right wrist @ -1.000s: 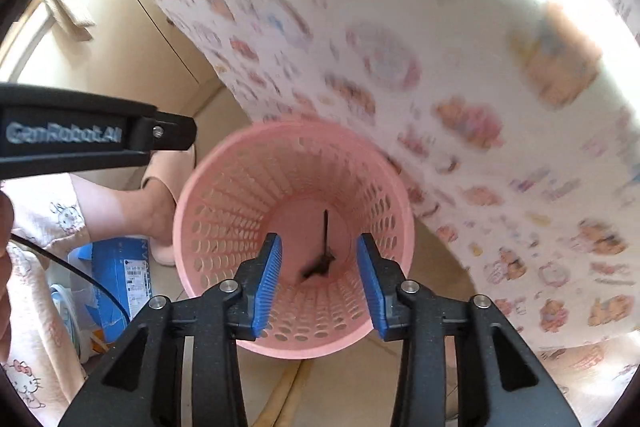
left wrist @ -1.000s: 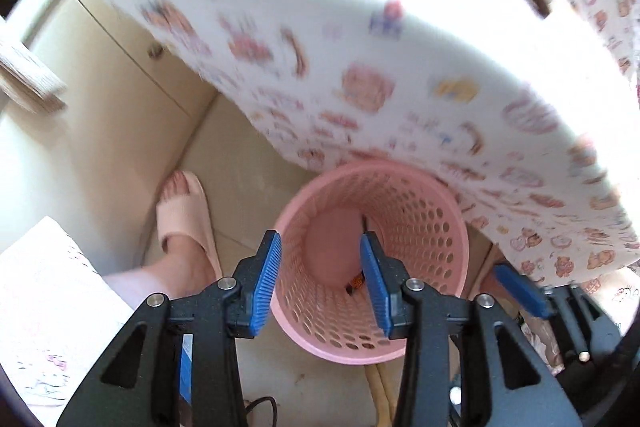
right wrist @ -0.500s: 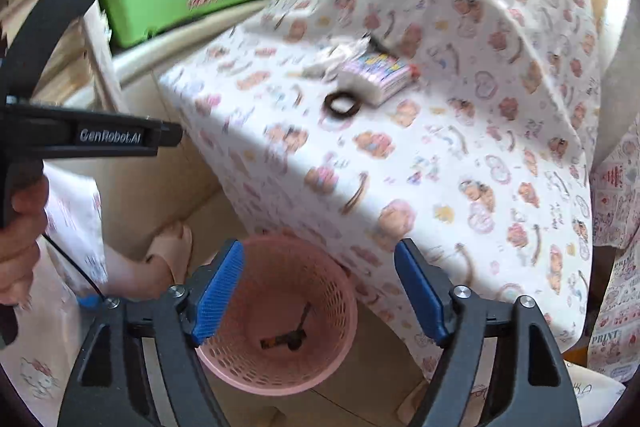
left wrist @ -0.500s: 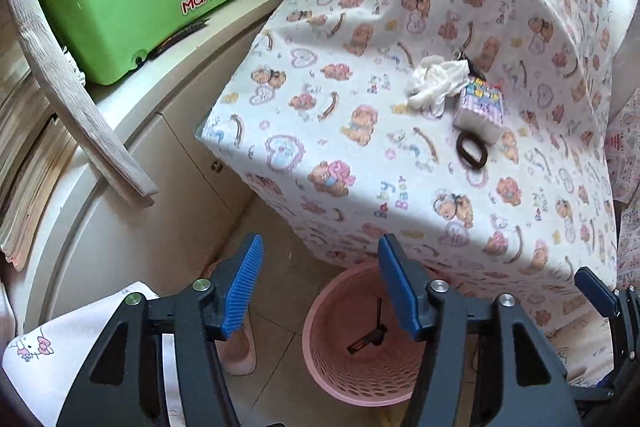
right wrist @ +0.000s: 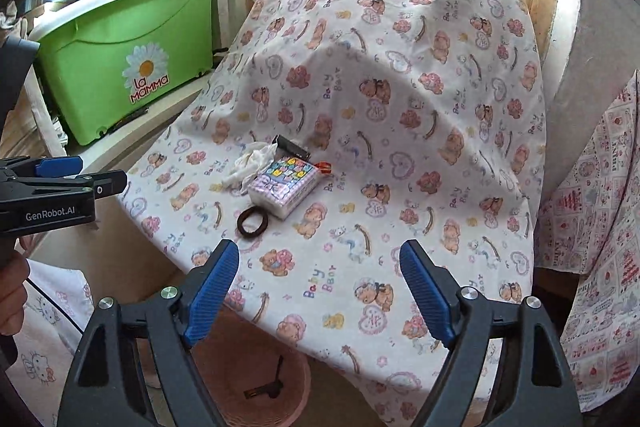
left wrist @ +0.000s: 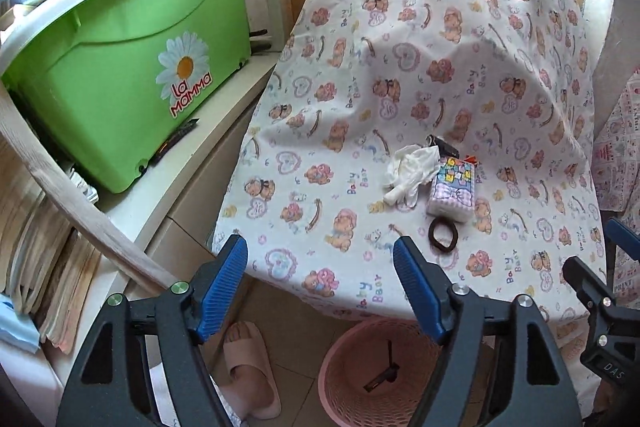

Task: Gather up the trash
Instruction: 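Raise both grippers back over the table items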

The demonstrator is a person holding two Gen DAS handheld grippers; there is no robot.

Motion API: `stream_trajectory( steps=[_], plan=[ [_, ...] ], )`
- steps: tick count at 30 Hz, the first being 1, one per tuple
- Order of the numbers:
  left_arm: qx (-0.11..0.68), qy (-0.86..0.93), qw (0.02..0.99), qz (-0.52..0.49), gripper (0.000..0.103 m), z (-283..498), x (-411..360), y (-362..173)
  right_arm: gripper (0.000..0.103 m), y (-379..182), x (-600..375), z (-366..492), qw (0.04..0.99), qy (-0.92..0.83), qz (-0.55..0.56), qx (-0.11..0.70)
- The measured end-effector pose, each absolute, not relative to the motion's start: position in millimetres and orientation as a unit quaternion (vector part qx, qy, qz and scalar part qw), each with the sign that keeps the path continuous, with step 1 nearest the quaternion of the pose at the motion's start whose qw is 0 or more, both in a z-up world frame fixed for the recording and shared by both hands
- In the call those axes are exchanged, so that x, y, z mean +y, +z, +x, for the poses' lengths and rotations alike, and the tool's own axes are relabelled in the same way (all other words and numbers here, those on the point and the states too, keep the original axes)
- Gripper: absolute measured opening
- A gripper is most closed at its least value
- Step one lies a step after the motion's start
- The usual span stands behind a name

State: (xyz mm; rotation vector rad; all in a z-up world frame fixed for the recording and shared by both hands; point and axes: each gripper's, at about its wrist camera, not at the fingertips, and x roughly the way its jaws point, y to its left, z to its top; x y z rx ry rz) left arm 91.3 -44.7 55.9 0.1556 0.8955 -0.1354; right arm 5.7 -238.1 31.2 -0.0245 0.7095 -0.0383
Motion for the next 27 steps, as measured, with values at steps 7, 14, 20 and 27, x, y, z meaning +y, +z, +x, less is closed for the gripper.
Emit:
stream_trajectory(
  steps=[7, 14, 20, 27],
  plan=[
    [0.417, -0.052, 0.905, 0.059, 0.077, 108, -44, 48, 0.084, 18, -253, 19, 0.942, -0.039, -0.012, 0.334],
    [0.482, -0.057, 0.874, 0.027, 0.077, 126, -36, 6, 0.084, -4, -270, 35, 0.937, -0.029, 0.019, 0.347],
    [0.429, -0.021, 0.902, 0.048, 0.080, 130, -37, 12, 0.084, -1, -274, 45, 0.941, -0.054, 0.017, 0.334],
    [0.345, -0.047, 0.934, 0.081, 0.085, 115, -59, 26, 0.079, -6, -277, 53, 0.935, -0.043, 0.028, 0.351]
  ],
)
